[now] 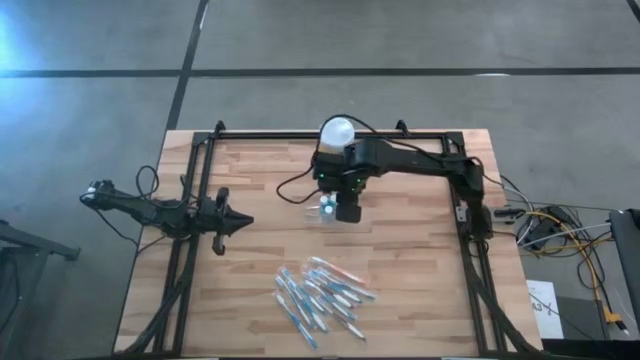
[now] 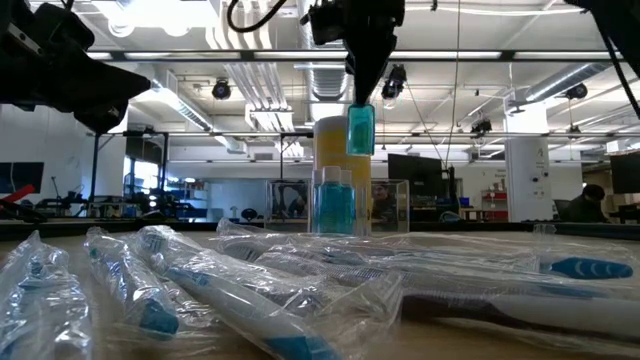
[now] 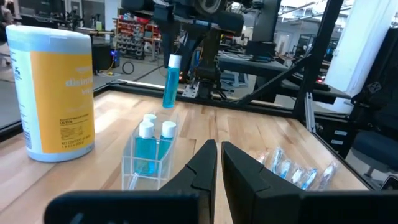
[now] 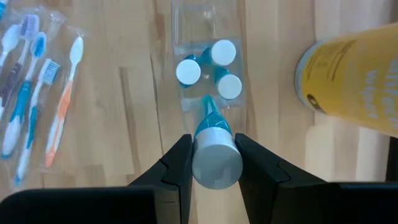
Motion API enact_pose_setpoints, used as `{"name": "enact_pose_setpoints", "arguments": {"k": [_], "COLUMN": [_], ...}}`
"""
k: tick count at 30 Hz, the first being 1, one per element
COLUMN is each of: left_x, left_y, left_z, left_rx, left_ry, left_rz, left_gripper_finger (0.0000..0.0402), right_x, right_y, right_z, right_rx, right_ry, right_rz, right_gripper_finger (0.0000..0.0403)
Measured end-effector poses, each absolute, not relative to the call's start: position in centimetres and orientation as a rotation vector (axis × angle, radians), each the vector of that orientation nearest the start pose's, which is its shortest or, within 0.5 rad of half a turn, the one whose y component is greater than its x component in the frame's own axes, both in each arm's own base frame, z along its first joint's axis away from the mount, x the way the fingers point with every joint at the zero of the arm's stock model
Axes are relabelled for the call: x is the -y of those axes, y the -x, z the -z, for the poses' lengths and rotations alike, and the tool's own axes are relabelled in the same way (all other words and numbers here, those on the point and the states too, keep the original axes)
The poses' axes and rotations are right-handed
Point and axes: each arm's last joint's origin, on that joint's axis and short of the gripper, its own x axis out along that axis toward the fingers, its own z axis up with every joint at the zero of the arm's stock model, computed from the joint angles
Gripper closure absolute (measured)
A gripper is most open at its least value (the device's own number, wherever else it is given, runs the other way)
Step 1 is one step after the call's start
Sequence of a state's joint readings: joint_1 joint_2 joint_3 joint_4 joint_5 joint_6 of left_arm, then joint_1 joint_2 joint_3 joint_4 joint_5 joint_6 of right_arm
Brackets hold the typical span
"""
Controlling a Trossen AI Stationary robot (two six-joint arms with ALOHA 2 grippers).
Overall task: Pick & Place toothbrushing station
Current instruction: Put the mouthwash into the transparent organizer
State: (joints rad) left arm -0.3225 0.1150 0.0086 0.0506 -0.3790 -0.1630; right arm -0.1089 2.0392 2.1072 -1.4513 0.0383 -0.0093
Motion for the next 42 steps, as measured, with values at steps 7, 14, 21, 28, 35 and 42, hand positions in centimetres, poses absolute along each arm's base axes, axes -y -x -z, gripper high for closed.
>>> {"name": "enact_pose_setpoints", "arguments": {"k": [7,14,21,28,35,42], "left_x": [2.2,2.3,2.4,2.4,2.4,2.4], "left_y": [-10.0,-10.0,-10.0,-10.0,-10.1,-10.1], "left_z": [-16.2,-16.1,-16.1,-16.1,-16.1,-16.1], "left_rx": [-0.052,-0.056,-0.063,-0.064,-0.065,-0.065], "left_ry": [0.14,0.14,0.143,0.145,0.144,0.147], "left_rz": [-0.055,-0.035,0.002,0.014,0.014,0.014], "left_gripper_finger": [0.0374,0.0374,0.0374,0.0374,0.0374,0.0374], "right_x": [4.5,4.7,5.3,5.6,5.8,5.9], "right_y": [-41.0,-41.8,-42.5,-42.8,-42.7,-42.6], "right_z": [-31.5,-29.7,-29.1,-28.7,-27.2,-24.6], "right_rx": [-1.395,-1.436,-1.411,-1.388,-1.428,-1.483], "right_ry": [-0.148,-0.189,-0.214,-0.195,-0.179,-0.18], "right_rz": [0.145,0.178,0.21,0.225,0.232,0.237], "right_gripper_finger": [0.0315,0.0315,0.0315,0.0315,0.0315,0.0315]}}
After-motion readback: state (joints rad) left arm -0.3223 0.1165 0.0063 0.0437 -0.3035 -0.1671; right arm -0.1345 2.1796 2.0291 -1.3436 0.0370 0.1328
